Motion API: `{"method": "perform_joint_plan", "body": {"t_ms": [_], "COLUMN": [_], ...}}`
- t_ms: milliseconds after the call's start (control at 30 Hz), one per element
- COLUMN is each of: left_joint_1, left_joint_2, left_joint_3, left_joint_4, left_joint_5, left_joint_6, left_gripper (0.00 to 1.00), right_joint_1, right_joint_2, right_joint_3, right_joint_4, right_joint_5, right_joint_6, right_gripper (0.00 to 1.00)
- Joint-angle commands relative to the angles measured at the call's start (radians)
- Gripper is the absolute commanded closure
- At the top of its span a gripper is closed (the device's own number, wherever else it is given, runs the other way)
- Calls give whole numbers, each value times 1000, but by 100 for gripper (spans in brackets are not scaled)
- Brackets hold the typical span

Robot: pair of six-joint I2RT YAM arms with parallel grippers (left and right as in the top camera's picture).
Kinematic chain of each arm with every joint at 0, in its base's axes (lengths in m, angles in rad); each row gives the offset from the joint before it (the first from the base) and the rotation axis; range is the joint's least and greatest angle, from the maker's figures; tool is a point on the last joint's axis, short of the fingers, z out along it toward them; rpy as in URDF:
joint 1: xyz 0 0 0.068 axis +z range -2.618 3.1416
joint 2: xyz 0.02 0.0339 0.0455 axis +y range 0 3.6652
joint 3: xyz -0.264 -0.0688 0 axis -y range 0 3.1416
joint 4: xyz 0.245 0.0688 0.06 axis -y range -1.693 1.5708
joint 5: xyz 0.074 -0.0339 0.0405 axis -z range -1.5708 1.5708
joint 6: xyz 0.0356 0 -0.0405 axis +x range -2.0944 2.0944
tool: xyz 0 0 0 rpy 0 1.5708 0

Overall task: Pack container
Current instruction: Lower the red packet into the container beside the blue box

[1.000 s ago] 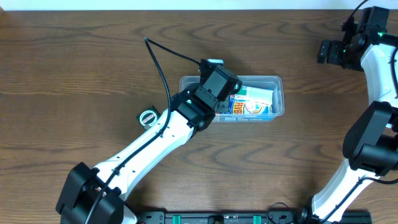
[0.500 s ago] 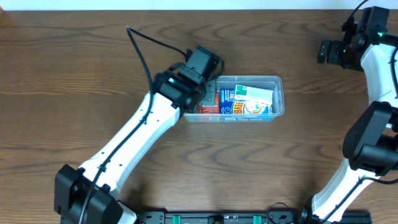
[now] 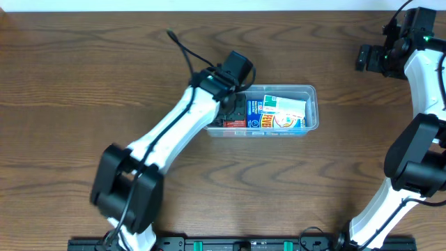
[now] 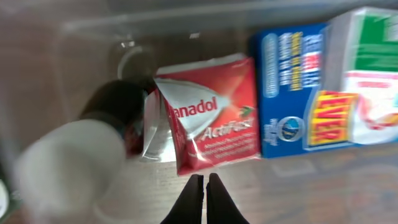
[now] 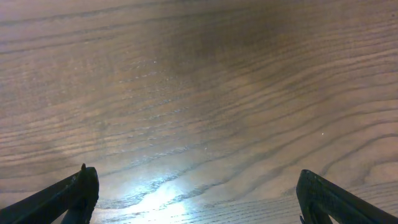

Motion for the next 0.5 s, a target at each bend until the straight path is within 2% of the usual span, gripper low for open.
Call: {"method": "perform_joint_plan", "body": {"t_ms": [0, 467], "left_joint_1": [1, 0], "left_joint_2": [33, 135], "left_joint_3": [30, 30], "left_joint_4": [-2, 70], "left_joint_5": [1, -2], "left_joint_6": [21, 24], "left_gripper": [94, 95], "right_joint_1": [-5, -5], "right_joint_2": [-1, -1], "right_joint_3": [6, 6], "right_joint_4": [0, 0], "right_joint_5": [3, 3], "right_joint_6": [6, 6], "right_gripper": [1, 1]}}
